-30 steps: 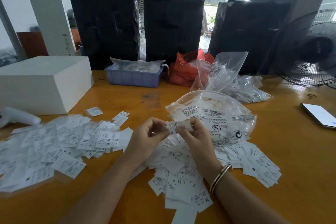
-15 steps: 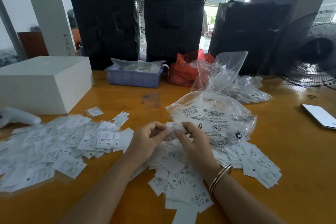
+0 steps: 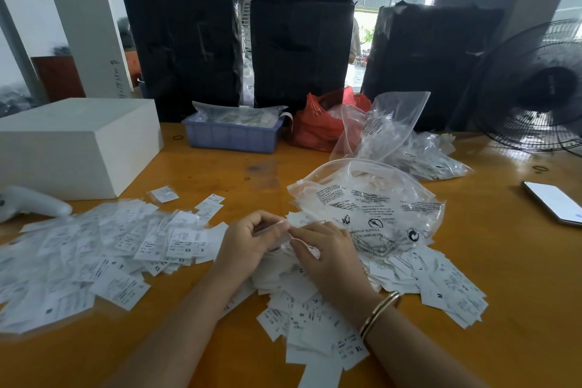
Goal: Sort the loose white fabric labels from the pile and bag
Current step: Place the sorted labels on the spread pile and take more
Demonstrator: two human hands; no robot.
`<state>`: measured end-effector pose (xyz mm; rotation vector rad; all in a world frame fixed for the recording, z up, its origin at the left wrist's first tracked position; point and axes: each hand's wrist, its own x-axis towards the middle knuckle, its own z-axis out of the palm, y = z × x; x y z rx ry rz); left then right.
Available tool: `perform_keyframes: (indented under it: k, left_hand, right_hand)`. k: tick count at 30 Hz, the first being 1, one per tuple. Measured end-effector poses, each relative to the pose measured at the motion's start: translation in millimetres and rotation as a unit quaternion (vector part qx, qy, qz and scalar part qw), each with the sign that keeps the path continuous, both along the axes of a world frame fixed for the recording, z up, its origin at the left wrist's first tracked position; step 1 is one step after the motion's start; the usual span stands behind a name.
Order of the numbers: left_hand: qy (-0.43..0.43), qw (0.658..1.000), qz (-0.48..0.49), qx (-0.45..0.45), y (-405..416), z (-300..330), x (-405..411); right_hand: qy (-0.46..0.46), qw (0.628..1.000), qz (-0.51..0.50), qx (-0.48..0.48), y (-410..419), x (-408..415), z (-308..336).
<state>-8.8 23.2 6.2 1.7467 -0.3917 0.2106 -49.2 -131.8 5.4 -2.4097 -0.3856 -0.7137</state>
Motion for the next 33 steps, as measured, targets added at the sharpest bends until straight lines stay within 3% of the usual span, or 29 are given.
perform_keyframes:
  k: [3, 7, 13, 17, 19, 23, 27, 29, 33]
  left_hand:
    - [0.02, 1.0, -0.013, -0.006, 0.7, -0.4, 1.0]
    - [0.039, 0.997, -0.068, 0.02, 0.9, 0.1, -0.2]
    - [0.004, 0.996, -0.058, 0.068, -0.8, 0.3, -1.5]
    - [0.004, 0.993, -0.081, 0.084, -1.6, -1.8, -3.3]
    - [0.001, 0.993, -0.078, 0.092, -1.1, -1.3, -3.6]
    - [-0.008, 0.993, -0.077, 0.084, -0.3, 3.4, -5.2]
    - [-0.001, 0.994, -0.069, 0.082, 1.1, 5.2, -6.3]
    - [-0.007, 0.994, -0.043, 0.098, 1.7, 5.5, -6.2]
    - [-0.018, 0.992, 0.099, 0.08, 17.5, 12.8, 1.8]
  right_hand:
    - [0.012, 1.0, 0.012, 0.003, 3.1, -1.0, -0.3]
    - [0.027, 0.988, 0.002, 0.153, -1.1, 1.5, 3.0]
    - [0.03, 0.983, -0.013, 0.18, -2.1, 1.2, 3.0]
    - [0.08, 0.969, 0.011, 0.233, 3.2, 1.7, 6.8]
    - [0.127, 0.938, 0.026, 0.321, 5.8, 0.2, 9.0]
    - [0.207, 0.838, 0.074, 0.499, 8.2, -4.1, 12.8]
    - [0.232, 0.748, 0.091, 0.615, 8.8, -3.6, 15.6]
    - [0.217, 0.755, 0.076, 0.614, 6.4, -2.6, 15.4]
    - [0.176, 0.823, 0.068, 0.535, 5.0, -3.4, 11.5]
